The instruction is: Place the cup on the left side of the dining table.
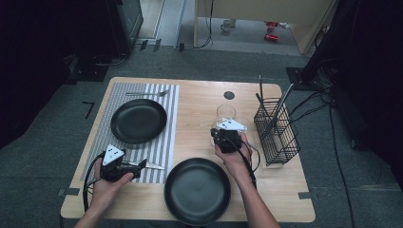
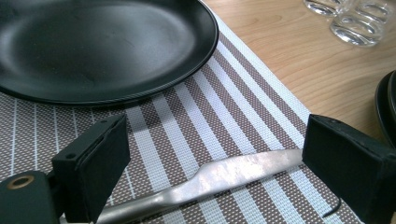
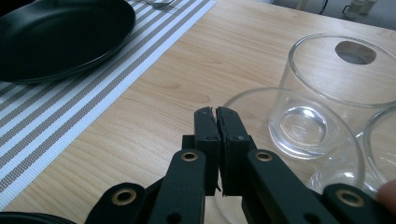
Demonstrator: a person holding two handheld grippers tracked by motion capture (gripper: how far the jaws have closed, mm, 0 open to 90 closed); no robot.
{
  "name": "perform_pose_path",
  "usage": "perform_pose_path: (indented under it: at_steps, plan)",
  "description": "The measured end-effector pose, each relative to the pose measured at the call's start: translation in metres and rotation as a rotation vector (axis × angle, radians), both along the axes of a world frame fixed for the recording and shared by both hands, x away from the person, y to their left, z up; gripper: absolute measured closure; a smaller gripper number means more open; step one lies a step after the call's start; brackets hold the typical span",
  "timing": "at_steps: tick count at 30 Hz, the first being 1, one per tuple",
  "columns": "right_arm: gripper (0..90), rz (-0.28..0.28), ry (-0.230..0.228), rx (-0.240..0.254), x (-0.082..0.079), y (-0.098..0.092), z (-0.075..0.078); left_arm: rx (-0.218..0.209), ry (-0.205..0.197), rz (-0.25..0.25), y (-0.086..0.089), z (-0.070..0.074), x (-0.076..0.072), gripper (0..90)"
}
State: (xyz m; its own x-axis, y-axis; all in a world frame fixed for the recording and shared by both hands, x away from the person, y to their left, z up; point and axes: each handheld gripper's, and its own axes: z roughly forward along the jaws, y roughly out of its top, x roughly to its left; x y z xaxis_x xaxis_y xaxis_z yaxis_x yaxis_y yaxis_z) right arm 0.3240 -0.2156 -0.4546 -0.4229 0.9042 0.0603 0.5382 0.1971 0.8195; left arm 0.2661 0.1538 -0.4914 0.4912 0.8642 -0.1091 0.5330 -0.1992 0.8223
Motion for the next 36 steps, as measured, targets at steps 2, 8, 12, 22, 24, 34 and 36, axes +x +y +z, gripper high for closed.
perform_pose_path:
  at_steps: [2,8,12,22,24,34,36]
  plan:
    - [89.3,0.013,-0.003,-0.008,-0.001,0.001,0.0,-0.003,0.002,0.001,0.0,0.0,0.0,7.7]
    - [89.4,0.059,-0.007,-0.015,-0.005,0.004,0.0,-0.028,-0.002,0.016,0.001,0.004,0.002,7.7]
    - [89.2,0.088,-0.002,0.004,-0.009,0.008,0.0,-0.031,0.006,0.009,0.0,0.003,0.002,7.7]
    - [86.9,0.145,-0.003,0.029,-0.021,0.013,0.0,-0.046,0.002,0.025,0.004,0.005,0.003,7.6]
    - [65.3,0.161,-0.076,0.034,-0.028,0.01,0.003,-0.046,0.0,0.023,0.003,0.005,0.002,7.6]
    - [15.8,0.107,-0.106,0.039,-0.028,-0.008,0.008,-0.042,-0.004,0.003,0.0,0.005,0.003,7.6]
    - [14.0,0.081,-0.091,0.009,-0.024,-0.006,0.0,-0.041,-0.013,-0.008,-0.001,0.006,0.002,7.6]
